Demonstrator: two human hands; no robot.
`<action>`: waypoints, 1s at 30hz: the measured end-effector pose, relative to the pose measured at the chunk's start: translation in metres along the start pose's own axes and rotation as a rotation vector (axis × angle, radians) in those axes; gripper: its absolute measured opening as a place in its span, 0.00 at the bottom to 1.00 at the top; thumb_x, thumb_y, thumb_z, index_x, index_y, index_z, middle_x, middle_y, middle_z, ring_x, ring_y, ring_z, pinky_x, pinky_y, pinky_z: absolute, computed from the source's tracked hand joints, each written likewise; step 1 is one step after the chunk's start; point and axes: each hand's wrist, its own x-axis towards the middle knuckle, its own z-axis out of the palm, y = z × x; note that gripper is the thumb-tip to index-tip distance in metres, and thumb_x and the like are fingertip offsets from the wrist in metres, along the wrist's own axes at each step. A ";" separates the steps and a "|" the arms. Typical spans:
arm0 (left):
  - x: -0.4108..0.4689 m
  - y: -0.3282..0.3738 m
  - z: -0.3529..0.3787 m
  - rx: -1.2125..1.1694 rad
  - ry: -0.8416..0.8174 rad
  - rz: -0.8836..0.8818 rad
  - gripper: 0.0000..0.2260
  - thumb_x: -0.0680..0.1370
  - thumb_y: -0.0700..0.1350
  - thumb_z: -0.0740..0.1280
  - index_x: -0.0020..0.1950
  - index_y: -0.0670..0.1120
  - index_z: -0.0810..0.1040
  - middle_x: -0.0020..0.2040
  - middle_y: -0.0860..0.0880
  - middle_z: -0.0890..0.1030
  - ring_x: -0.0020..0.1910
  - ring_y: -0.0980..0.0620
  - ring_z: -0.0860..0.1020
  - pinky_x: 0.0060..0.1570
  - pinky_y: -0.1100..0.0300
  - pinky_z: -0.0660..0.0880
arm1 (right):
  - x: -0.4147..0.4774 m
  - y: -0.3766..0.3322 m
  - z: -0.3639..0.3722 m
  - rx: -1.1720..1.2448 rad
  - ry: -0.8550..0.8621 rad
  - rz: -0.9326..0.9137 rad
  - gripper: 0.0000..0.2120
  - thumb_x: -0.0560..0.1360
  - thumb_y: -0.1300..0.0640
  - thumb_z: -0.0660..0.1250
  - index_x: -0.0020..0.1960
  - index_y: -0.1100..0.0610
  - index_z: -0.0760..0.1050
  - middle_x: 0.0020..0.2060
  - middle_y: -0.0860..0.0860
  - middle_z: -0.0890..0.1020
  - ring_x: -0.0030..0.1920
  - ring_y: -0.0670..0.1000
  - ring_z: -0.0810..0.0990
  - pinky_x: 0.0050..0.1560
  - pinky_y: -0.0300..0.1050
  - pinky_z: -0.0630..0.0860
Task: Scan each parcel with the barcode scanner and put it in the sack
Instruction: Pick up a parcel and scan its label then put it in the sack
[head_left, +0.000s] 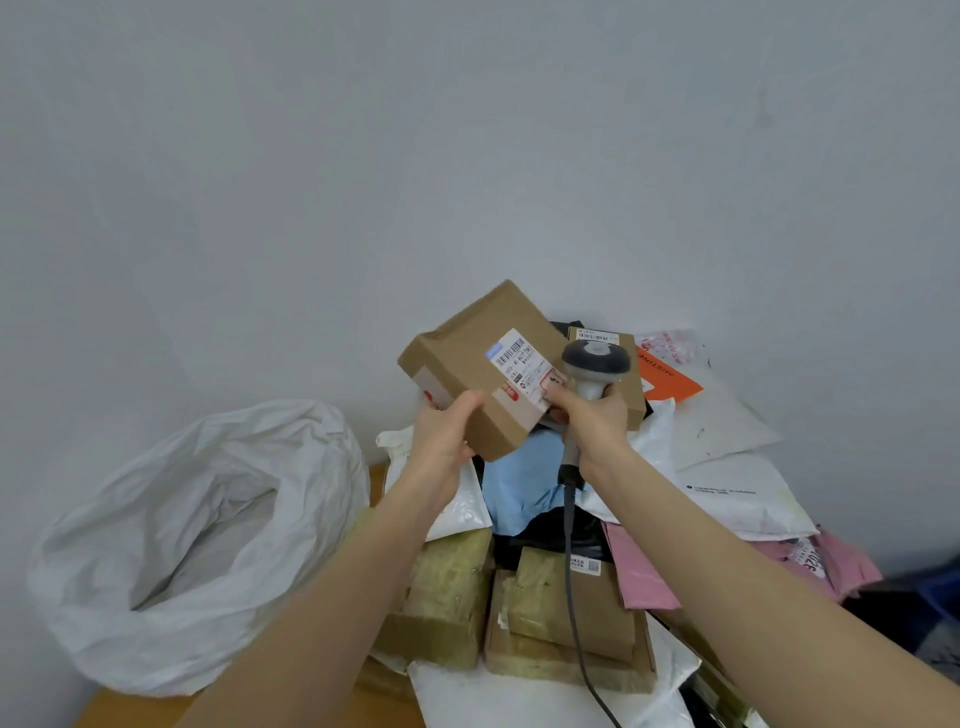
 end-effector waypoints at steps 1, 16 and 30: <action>0.004 0.001 -0.007 -0.010 0.000 -0.014 0.16 0.74 0.40 0.69 0.61 0.48 0.74 0.55 0.48 0.83 0.52 0.51 0.82 0.49 0.49 0.81 | -0.002 -0.002 -0.002 -0.010 0.001 -0.003 0.19 0.71 0.60 0.75 0.60 0.60 0.74 0.47 0.54 0.84 0.41 0.50 0.82 0.44 0.48 0.80; 0.031 -0.034 -0.074 0.009 -0.009 -0.138 0.07 0.77 0.38 0.66 0.51 0.48 0.81 0.43 0.51 0.85 0.40 0.56 0.82 0.36 0.53 0.79 | -0.095 0.009 -0.055 -0.215 -0.160 0.107 0.09 0.73 0.56 0.73 0.46 0.60 0.76 0.24 0.52 0.78 0.23 0.48 0.75 0.26 0.40 0.75; 0.026 -0.060 -0.098 0.039 0.034 -0.109 0.16 0.78 0.37 0.67 0.66 0.42 0.75 0.50 0.51 0.84 0.46 0.56 0.83 0.39 0.62 0.78 | -0.149 0.036 -0.057 -0.310 -0.171 0.108 0.12 0.72 0.55 0.73 0.39 0.62 0.75 0.25 0.54 0.76 0.23 0.50 0.73 0.26 0.41 0.72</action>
